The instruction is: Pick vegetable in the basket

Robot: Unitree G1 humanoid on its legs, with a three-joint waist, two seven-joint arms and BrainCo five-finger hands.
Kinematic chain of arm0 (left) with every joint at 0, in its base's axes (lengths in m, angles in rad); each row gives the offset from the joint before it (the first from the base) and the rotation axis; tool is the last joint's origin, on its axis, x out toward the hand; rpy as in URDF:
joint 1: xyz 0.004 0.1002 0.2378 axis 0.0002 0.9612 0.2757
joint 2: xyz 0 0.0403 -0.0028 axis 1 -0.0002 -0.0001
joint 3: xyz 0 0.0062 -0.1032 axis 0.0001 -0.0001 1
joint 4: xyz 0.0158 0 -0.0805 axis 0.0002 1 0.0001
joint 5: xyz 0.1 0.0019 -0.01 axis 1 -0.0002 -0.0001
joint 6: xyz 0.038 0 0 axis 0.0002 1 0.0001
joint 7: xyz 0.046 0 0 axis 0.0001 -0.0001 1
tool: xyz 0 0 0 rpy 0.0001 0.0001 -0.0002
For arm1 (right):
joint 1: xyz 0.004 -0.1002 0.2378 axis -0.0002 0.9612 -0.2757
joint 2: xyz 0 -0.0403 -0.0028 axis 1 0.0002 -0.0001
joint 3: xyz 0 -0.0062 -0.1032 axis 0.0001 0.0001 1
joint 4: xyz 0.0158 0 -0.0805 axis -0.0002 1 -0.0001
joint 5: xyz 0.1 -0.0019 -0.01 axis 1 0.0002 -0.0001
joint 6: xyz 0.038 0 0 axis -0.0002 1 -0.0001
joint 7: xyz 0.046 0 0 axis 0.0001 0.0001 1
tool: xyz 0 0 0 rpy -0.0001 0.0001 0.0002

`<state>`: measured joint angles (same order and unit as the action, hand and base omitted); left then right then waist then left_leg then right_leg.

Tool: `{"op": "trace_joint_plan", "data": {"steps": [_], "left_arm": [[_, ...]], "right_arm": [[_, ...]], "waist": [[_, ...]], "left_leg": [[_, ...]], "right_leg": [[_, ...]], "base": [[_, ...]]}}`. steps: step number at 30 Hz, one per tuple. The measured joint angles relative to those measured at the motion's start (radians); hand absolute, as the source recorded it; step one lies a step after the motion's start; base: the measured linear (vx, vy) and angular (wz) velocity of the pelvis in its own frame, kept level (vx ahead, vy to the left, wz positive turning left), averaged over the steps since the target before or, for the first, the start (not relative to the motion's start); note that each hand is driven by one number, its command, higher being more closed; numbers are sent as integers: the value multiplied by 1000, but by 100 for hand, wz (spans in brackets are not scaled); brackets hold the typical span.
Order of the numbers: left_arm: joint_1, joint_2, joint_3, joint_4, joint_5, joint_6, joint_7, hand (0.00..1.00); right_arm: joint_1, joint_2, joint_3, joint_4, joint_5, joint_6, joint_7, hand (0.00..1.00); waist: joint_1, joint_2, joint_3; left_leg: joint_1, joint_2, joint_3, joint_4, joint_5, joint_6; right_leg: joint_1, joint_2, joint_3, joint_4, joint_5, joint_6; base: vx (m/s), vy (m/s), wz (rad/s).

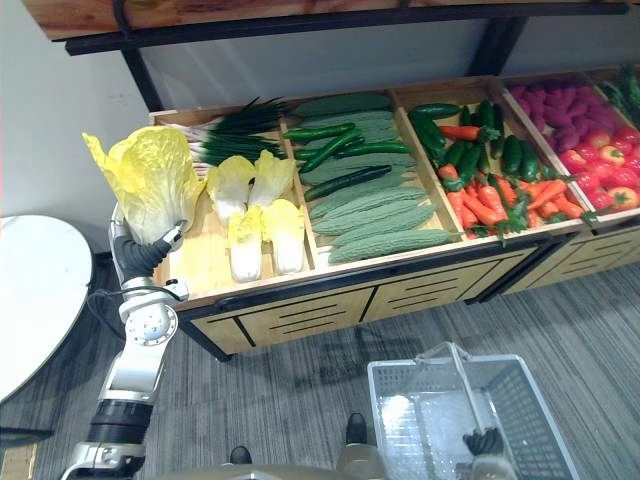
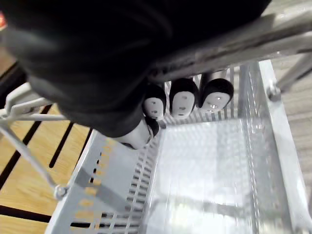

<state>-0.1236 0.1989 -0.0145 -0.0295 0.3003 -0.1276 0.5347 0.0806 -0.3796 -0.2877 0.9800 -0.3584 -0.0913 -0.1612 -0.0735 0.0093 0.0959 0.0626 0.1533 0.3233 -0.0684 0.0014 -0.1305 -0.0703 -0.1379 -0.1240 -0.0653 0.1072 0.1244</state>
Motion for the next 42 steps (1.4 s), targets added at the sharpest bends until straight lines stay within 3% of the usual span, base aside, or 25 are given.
{"op": "trace_joint_plan", "data": {"steps": [3,5,8,11,16,22,29,35,42], "left_arm": [[15,68,-84,-58,30,-54,-69,100],[14,102,-168,-82,26,-109,-149,100],[12,142,-248,-83,3,-152,-233,100],[9,201,-317,-81,-34,-167,-286,100],[-14,310,-521,-79,-103,-200,-395,100],[-176,391,-744,-86,-212,-238,-513,100],[-284,410,-929,-86,-296,-263,-624,100],[-283,415,-989,-54,-326,-262,-670,100],[-259,353,-922,185,-281,-242,-670,100]], "right_arm": [[-13,-105,121,-105,-39,-11,35,100],[-33,-186,200,-180,-76,-50,71,100],[-58,-259,310,-270,-71,-86,128,100],[-84,-305,385,-320,-60,-110,172,100],[-124,-382,523,-475,-52,-132,216,100],[-124,-450,597,-680,48,-145,261,100],[-130,-512,683,-790,106,-182,309,100],[-136,-566,722,-848,168,-182,338,100],[-136,-589,729,-931,224,-180,377,100]], "waist": [[2,2,-7],[-6,4,-12],[-10,6,-21],[-19,7,-22],[-29,7,-22],[-32,21,-31],[-35,35,-40],[-35,37,-41],[-60,40,-43]], "left_leg": [[34,-1,64,-11,-8,-2],[69,-4,119,-14,-20,-4],[103,-4,194,-14,-42,-7],[134,-9,250,-16,-52,-9],[193,-17,390,9,-103,-20],[198,16,491,113,-179,-40],[196,59,556,172,-196,-65],[188,72,603,197,-209,-76],[192,83,631,216,-217,-80]], "right_leg": [[-14,12,72,-3,18,10],[-15,22,129,-3,24,14],[-22,37,200,-3,35,17],[-31,47,255,-2,41,20],[-31,63,380,-1,53,32],[-47,92,455,12,55,35],[-51,119,469,13,55,35],[-79,134,500,30,55,35],[-86,150,523,34,58,32]], "base": [[27,22,-70],[40,23,-70],[48,17,-72],[40,1,-62],[-10,11,-73],[-18,-22,-43],[15,-42,-13],[-40,-56,-16],[-40,-46,-12]]}}
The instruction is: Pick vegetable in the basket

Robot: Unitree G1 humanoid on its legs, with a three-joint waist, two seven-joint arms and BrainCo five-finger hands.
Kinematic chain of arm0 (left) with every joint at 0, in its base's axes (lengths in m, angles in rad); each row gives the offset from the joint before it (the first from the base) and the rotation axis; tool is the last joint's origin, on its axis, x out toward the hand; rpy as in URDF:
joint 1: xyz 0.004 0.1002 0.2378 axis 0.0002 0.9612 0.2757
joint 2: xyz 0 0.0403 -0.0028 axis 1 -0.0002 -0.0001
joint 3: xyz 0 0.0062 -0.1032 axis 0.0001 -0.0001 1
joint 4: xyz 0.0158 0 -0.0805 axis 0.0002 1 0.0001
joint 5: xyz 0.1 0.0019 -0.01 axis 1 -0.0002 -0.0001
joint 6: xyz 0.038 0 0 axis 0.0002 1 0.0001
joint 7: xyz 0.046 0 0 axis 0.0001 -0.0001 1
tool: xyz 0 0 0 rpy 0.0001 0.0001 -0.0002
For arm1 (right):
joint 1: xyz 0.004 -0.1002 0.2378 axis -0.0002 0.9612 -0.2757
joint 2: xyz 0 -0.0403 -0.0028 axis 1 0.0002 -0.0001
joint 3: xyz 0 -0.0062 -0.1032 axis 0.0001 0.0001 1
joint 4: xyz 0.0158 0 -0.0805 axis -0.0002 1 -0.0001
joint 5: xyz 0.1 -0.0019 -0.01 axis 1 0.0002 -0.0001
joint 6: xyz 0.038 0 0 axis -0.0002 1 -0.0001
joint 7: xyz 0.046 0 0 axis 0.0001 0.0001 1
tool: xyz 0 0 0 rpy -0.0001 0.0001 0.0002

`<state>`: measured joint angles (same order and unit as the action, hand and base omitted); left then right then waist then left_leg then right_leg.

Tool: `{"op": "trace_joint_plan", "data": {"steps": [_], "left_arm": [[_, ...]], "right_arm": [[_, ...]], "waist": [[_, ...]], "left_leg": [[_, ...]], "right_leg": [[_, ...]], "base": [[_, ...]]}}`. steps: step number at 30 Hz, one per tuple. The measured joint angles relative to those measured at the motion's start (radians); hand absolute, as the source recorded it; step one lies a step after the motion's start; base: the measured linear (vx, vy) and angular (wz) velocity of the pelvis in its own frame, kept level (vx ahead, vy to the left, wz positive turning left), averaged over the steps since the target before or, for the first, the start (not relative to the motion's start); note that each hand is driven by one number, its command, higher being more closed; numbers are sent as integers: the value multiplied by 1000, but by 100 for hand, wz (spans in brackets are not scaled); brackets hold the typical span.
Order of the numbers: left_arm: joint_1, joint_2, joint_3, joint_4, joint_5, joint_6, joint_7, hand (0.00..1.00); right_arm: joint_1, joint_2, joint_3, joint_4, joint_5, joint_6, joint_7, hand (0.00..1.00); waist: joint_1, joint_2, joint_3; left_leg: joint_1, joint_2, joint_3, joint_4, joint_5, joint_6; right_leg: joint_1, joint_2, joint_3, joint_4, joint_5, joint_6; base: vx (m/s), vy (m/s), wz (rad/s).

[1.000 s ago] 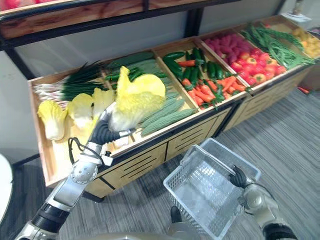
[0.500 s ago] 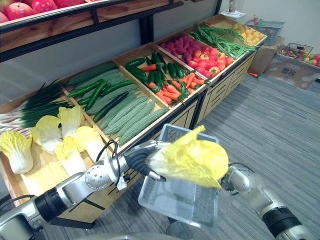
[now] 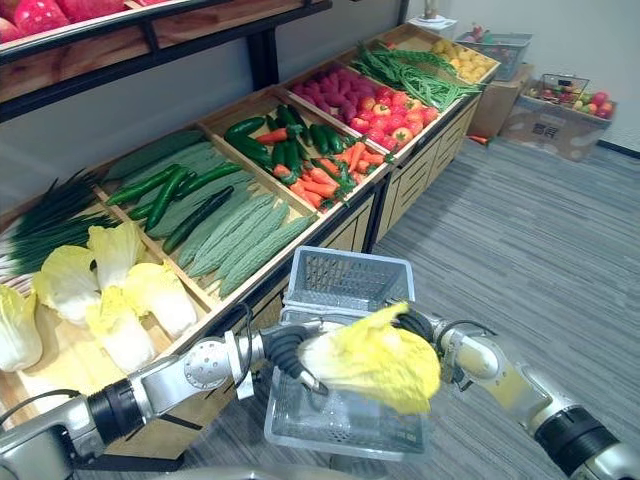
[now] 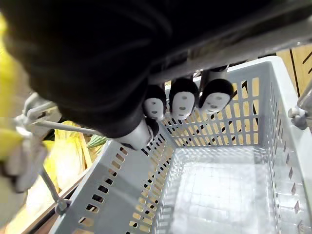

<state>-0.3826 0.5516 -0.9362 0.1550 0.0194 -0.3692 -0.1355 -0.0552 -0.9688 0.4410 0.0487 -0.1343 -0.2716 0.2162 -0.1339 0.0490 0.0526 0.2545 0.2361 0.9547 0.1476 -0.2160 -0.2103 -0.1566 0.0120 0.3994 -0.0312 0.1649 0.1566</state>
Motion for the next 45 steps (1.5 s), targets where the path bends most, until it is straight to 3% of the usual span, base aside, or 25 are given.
{"op": "trace_joint_plan", "data": {"steps": [4,8,12,13,22,29,31,36,39,45], "left_arm": [[29,-75,74,97,61,6,4,100],[29,-156,117,220,157,-22,11,100],[25,-202,121,347,234,-7,18,100],[25,-209,124,390,251,12,26,0],[-36,-311,198,546,355,47,79,0],[-56,-324,207,585,356,58,89,0],[-56,-324,207,576,356,62,89,0],[-35,-282,202,361,313,74,76,0],[2,-219,190,171,246,69,53,0],[114,-62,157,-180,59,61,12,0]], "right_arm": [[0,-1,1,-32,38,6,19,100],[0,-1,8,-37,53,35,40,100],[-5,-1,8,-56,79,44,56,100],[-7,-1,9,-78,98,44,62,100],[-13,-1,39,-121,120,43,100,100],[-10,13,30,-103,157,39,100,100],[-9,33,20,-70,156,20,101,100],[31,133,-97,64,94,3,91,100],[68,192,-186,182,29,14,61,100],[114,358,-401,439,-133,86,-42,100]], "waist": [[-1,1,-2],[-3,-3,-3],[-12,-11,-2],[-20,-14,-1],[-30,-25,6],[-33,-25,18],[-30,-26,20],[-23,-27,37],[2,-26,37],[56,-30,36]], "left_leg": [[-5,0,19,-1,-2,1],[-3,-1,26,-5,-2,1],[9,-3,37,-5,-2,1],[10,-4,44,-5,-2,1],[4,-8,48,-11,-3,2],[-8,-23,23,-25,0,6],[-10,-25,13,-29,2,10],[-32,-37,-62,-46,16,30],[-34,-36,-107,-54,25,38],[-64,-53,-257,-88,55,53]], "right_leg": [[-16,5,13,0,0,0],[-16,7,17,-4,0,-1],[-16,10,25,-4,0,-1],[-16,11,31,-4,0,-1],[-23,11,39,-4,0,0],[-29,-1,33,-4,1,1],[-27,-7,21,-5,1,1],[-7,-44,-42,-12,0,1],[23,-63,-93,-19,-3,-2],[74,-118,-235,-20,-22,-5]], "base": [[-21,-30,-11],[-3,-9,-2],[-4,-14,-8],[-31,-22,-11],[-29,-22,-2],[-8,-11,4],[-30,-35,20],[-55,-51,42],[-56,-60,55],[-64,-49,70]]}}
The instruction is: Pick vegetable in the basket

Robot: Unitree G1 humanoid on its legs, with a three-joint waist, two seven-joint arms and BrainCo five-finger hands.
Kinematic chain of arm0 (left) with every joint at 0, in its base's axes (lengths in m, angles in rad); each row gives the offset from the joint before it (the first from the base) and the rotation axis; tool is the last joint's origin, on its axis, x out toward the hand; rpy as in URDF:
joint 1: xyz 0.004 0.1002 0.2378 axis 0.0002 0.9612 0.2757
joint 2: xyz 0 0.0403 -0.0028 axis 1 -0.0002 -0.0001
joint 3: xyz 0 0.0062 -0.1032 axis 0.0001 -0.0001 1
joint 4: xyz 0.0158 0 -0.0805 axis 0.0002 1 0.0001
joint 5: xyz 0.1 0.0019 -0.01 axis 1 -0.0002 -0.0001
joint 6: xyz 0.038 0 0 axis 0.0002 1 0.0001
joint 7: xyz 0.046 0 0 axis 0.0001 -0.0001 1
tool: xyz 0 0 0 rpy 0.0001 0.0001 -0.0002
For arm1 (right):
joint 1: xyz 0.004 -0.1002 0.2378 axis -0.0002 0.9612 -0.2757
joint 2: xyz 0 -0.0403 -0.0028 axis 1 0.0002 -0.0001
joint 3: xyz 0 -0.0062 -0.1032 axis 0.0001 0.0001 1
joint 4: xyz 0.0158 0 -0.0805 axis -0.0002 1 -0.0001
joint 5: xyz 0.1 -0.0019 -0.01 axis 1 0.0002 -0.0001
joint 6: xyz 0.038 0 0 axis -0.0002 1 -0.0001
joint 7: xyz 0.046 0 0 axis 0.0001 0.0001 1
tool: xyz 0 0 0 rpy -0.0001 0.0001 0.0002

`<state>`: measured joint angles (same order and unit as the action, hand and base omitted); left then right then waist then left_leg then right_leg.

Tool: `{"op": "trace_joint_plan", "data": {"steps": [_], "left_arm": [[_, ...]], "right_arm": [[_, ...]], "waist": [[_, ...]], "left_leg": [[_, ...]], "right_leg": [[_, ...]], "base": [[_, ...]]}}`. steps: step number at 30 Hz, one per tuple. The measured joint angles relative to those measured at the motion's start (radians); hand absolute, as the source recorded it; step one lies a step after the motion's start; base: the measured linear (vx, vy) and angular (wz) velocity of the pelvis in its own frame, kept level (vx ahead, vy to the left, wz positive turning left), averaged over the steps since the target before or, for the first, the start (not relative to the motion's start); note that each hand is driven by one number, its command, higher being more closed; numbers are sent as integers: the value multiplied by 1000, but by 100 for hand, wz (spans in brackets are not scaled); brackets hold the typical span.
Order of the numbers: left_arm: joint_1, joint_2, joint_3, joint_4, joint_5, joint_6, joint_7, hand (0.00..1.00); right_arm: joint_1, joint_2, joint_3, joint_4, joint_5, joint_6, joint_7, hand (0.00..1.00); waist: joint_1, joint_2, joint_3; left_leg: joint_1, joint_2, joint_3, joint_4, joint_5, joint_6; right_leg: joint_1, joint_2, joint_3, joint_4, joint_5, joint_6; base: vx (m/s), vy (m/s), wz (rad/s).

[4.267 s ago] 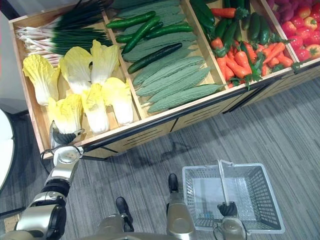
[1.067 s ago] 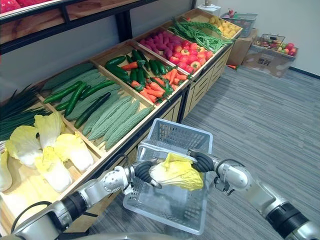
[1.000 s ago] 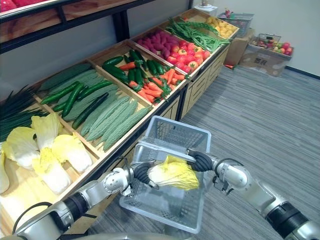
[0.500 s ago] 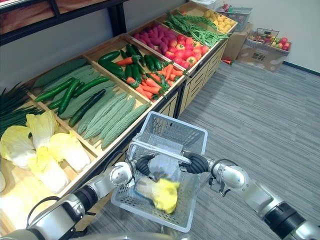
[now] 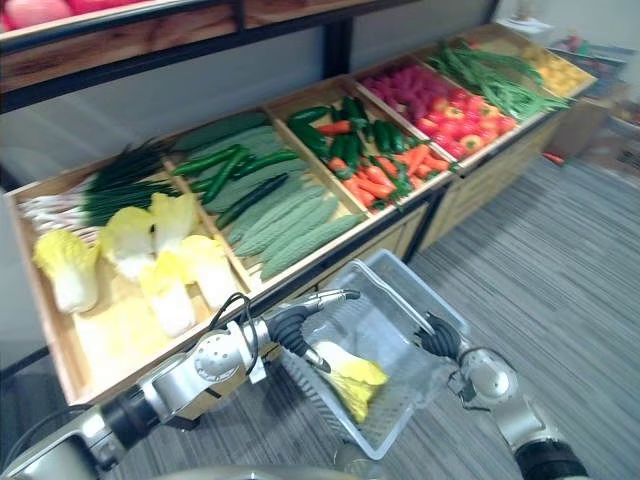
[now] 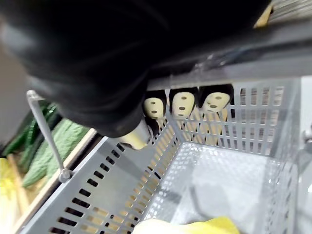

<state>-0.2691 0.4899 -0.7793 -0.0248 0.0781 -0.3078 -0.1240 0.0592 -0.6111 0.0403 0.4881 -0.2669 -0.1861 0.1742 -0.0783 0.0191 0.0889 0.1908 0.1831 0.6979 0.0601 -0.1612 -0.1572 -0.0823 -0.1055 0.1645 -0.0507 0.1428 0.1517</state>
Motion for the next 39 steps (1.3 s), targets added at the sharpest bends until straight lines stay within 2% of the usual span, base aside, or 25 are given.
{"op": "trace_joint_plan", "data": {"steps": [3,5,8,10,12,14,16,17,20,21,23,26,28,31,34,35,37,38,39], "left_arm": [[83,52,46,-132,-74,-4,-2,0],[183,59,183,-217,-111,-6,2,0],[260,47,343,-256,-149,-8,29,0],[317,-2,480,-259,-151,-8,63,0],[354,-73,580,-260,-117,-7,115,0],[407,-193,713,-259,-62,5,171,0],[436,-255,812,-227,-1,16,232,0],[448,-288,885,-185,67,36,281,0],[473,-362,1044,-35,146,86,393,0],[473,-367,1056,-19,146,91,399,0],[474,-380,1125,134,159,126,450,0],[495,-390,1186,272,165,153,481,0],[502,-407,1271,452,160,172,496,0],[505,-406,1348,680,158,201,502,0],[511,-402,1372,864,150,211,488,0],[510,-395,1372,953,120,232,437,0],[513,-396,1353,1009,121,235,409,0],[520,-400,1323,1049,126,237,363,0],[518,-401,1315,1058,126,237,349,0]], "right_arm": [[16,71,-125,139,-26,45,-48,100],[23,118,-250,289,-37,59,-79,100],[19,164,-375,415,-9,83,-139,100],[24,197,-456,500,30,87,-179,100],[24,229,-508,560,52,88,-199,100],[39,283,-561,625,61,88,-219,100],[49,314,-608,630,84,91,-236,100],[53,330,-629,637,93,90,-247,100],[60,373,-639,653,120,91,-258,100],[60,377,-639,654,120,91,-258,100],[69,405,-640,656,126,91,-258,100],[72,423,-640,656,129,92,-258,100],[73,442,-640,654,129,92,-260,100],[67,454,-636,652,129,92,-260,100],[57,454,-628,652,128,92,-262,100],[48,453,-627,653,126,92,-265,100],[39,453,-621,654,124,93,-266,100],[34,453,-620,654,113,93,-266,100],[32,453,-620,654,111,93,-266,100]], "waist": [[13,-6,-14],[28,-14,-24],[34,-21,-29],[55,-30,-43],[59,-37,-46],[75,-51,-55],[87,-58,-59],[87,-60,-61],[90,-60,-65],[91,-60,-65],[90,-60,-81],[88,-61,-94],[85,-63,-110],[83,-65,-119],[80,-69,-118],[77,-69,-117],[77,-67,-116],[77,-65,-116],[77,-64,-115]], "left_leg": [[-35,-27,-103,-54,45,13],[-54,-42,-195,-92,84,31],[-73,-55,-282,-117,115,41],[-102,-60,-338,-124,132,48],[-127,-67,-397,-125,148,54],[-157,-73,-462,-126,164,57],[-166,-74,-496,-125,175,59],[-170,-74,-520,-125,181,60],[-177,-74,-550,-129,186,53],[-178,-74,-551,-129,187,53],[-190,-74,-573,-131,189,55],[-188,-74,-573,-147,192,55],[-186,-75,-573,-151,192,55],[-181,-76,-573,-154,195,52],[-173,-76,-566,-154,194,54],[-164,-75,-555,-154,189,53],[-154,-74,-541,-154,184,52],[-144,-73,-527,-154,179,51],[-141,-72,-521,-154,178,51]], "right_leg": [[8,-35,-97,1,-14,4],[29,-55,-173,0,-28,6],[55,-69,-254,-2,-39,7],[58,-79,-308,-4,-40,7],[75,-88,-363,-14,-40,7],[89,-94,-425,-17,-49,8],[96,-94,-460,-15,-53,1],[107,-93,-486,-15,-57,-5],[120,-92,-522,-15,-75,-16],[120,-93,-524,-16,-76,-17],[120,-91,-546,-19,-80,-13],[121,-89,-552,-26,-80,-12],[123,-89,-553,-37,-79,-13],[125,-88,-551,-40,-75,-14],[127,-88,-542,-41,-73,-7],[130,-87,-535,-41,-74,-5],[129,-86,-519,-41,-74,-5],[130,-85,-506,-40,-74,-5],[130,-85,-501,-39,-75,-6]], "base": [[-40,-46,106],[-14,-38,98],[1,-48,97],[-16,-28,80],[-25,-25,85],[-35,-20,79],[-15,-19,59],[-26,-19,55],[-65,-17,33],[-66,-10,26],[-47,-10,21],[-14,-3,4],[38,0,-1],[59,-3,-3],[46,-4,-8],[50,-4,-16],[26,-1,-25],[8,0,-31],[-2,0,-28]]}}
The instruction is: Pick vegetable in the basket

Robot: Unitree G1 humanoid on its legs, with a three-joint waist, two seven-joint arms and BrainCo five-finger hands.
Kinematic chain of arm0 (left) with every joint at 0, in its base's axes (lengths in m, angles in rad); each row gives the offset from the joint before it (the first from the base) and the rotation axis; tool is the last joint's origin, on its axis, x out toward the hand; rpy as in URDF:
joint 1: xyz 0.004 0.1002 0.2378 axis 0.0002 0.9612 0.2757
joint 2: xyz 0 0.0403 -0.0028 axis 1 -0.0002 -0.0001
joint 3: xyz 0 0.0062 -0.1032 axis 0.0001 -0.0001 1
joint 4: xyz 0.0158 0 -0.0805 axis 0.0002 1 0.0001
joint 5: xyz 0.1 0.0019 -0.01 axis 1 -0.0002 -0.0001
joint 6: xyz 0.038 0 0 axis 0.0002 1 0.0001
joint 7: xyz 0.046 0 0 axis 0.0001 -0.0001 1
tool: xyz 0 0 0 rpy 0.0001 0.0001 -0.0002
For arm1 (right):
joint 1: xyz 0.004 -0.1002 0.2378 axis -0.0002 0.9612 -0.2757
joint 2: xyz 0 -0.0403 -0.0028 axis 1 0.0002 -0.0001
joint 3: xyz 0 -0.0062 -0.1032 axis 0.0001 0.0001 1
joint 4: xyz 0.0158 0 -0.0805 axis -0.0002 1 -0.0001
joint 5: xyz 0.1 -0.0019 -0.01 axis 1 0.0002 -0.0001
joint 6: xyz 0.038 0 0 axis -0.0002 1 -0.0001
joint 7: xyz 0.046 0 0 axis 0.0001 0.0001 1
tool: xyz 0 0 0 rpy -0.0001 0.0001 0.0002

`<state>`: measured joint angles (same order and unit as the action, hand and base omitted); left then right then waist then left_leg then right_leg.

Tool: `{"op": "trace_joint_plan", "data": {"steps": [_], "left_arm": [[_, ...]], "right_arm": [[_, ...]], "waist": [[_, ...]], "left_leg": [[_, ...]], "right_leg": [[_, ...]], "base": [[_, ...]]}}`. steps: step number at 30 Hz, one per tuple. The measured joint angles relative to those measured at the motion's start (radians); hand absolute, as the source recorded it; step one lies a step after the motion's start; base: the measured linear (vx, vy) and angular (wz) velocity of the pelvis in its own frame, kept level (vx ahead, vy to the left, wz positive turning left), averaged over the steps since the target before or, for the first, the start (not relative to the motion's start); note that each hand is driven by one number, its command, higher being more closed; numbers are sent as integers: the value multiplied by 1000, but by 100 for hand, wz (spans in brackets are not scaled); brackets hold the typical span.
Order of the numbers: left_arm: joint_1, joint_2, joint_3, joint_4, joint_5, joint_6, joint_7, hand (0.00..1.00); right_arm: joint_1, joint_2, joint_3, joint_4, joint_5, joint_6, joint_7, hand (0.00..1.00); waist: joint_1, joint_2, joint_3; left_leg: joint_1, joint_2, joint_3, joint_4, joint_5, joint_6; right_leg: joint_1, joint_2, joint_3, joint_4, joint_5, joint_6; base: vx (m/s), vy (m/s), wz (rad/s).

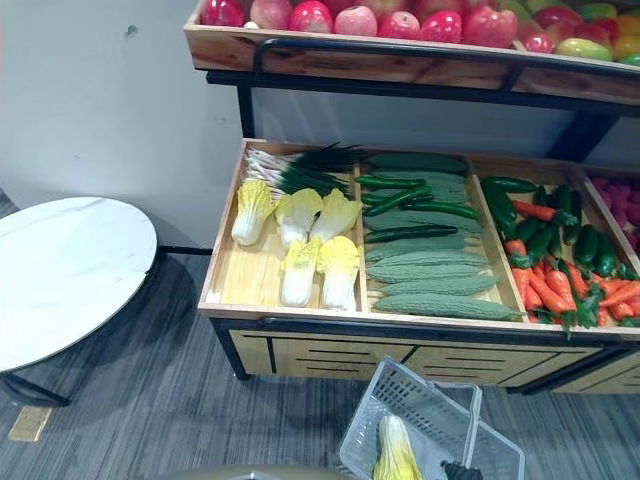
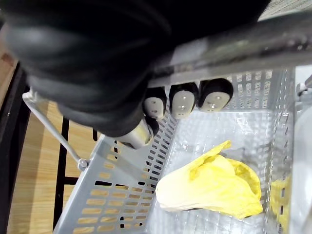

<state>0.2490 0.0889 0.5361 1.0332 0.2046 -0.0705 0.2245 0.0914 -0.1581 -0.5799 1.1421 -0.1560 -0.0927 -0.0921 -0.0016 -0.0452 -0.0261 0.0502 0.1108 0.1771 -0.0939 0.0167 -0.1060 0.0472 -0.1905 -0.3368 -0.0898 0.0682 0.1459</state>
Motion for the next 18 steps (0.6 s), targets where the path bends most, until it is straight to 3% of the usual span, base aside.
{"op": "trace_joint_plan", "data": {"steps": [4,8,14,18], "left_arm": [[-12,0,-70,34,-7,6,-80,0],[-21,-10,-197,42,-7,4,-113,0],[-24,-1,-291,42,-7,-7,-123,0],[-31,21,-336,42,-6,-8,-123,0]], "right_arm": [[-1,-1,7,4,-9,2,0,100],[9,-1,45,4,-20,2,1,100],[8,-1,48,4,-18,0,8,100],[8,7,36,0,1,-4,10,100]], "waist": [[-20,6,4],[-23,8,9],[-24,16,20],[-25,2,46]], "left_leg": [[8,0,10,0,-5,0],[16,1,22,0,-6,-1],[48,2,29,-1,-17,-8],[82,-8,54,-1,-30,-7]], "right_leg": [[-2,-1,12,4,-3,-3],[-3,0,20,7,-4,-5],[-11,-11,36,82,-42,5],[-48,-38,65,202,-91,3]], "base": [[-18,-3,-10],[-21,-8,-8],[-3,-3,-2],[-5,26,-16]]}}
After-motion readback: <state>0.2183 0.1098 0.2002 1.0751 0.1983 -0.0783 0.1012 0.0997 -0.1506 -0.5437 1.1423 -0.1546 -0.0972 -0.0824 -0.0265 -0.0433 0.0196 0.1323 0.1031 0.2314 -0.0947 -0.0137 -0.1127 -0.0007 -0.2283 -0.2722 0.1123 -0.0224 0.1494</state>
